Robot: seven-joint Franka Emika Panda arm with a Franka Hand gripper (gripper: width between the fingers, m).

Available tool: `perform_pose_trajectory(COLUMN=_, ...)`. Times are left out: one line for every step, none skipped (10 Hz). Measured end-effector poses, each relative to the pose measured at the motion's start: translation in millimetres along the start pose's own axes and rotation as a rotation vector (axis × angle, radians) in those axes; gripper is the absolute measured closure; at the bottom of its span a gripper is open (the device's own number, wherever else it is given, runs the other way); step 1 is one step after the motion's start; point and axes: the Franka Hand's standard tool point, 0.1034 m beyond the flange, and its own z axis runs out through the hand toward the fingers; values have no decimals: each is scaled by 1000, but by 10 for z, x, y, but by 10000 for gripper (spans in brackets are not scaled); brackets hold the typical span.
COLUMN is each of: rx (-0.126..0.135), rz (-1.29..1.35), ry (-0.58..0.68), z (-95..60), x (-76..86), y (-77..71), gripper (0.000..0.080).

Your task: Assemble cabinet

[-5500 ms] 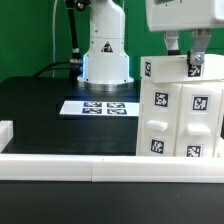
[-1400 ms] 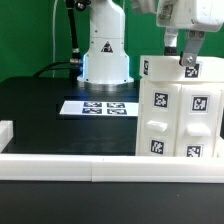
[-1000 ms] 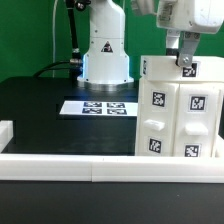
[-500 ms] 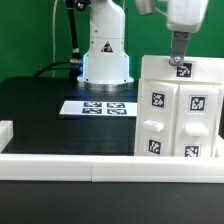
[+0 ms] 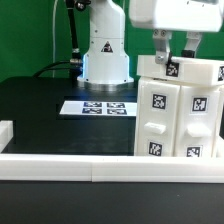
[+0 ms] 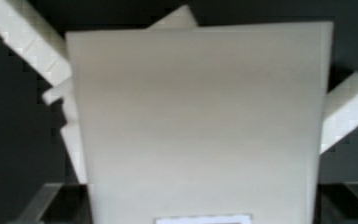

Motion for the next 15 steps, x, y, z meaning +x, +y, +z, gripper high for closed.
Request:
perform_pose_trajectory(rx=1, rz=119, ry=1, z=-1, x=2, y=-2, gripper=239)
perform_pose_trajectory(rx=2, rz=216, ry=2, z=-1, x=4, y=-4, gripper=239)
perform_pose_trajectory(rx=3, rz=338, ry=3, z=-2, x=7, y=-6, gripper=239)
perform_pose_trajectory(rx=4, rz=437, ry=3, z=-3, x=9, y=-8, gripper=239)
perform_pose_trajectory(rx=7, rz=526, ry=4, z=-3, x=12, y=-15, gripper=239)
perform_pose_trajectory(rx=16, rz=650, ry=5, z=-2, x=17, y=-23, gripper=239)
perform_pose_trajectory(rx=18, rz=730, ry=6, z=-1, x=21, y=-27, gripper=239)
perform_pose_trajectory(rx=21, rz=770, ry=7, z=1, x=27, y=-25, gripper=239)
perform_pose_trajectory(rx=25, rz=826, ry=11, z=-1, x=42, y=-13, gripper=239)
perform_pose_trajectory(rx=28, rz=940, ry=10, z=0, x=47, y=-24, gripper=239)
perform_pose_trajectory(rx=31, rz=1007, ry=9, z=0, x=52, y=-32, gripper=239)
perform_pose_trajectory(rx=42, rz=1120, ry=8, z=0, x=61, y=-47, gripper=239)
perform_pose_trajectory(rx=46, rz=1188, ry=6, z=0, x=66, y=-55, gripper=239)
perform_pose_trajectory(rx=61, rz=1328, ry=8, z=7, x=76, y=-71, gripper=239)
perform_pose_trajectory(rx=74, rz=1457, ry=31, z=12, x=87, y=-68, gripper=239)
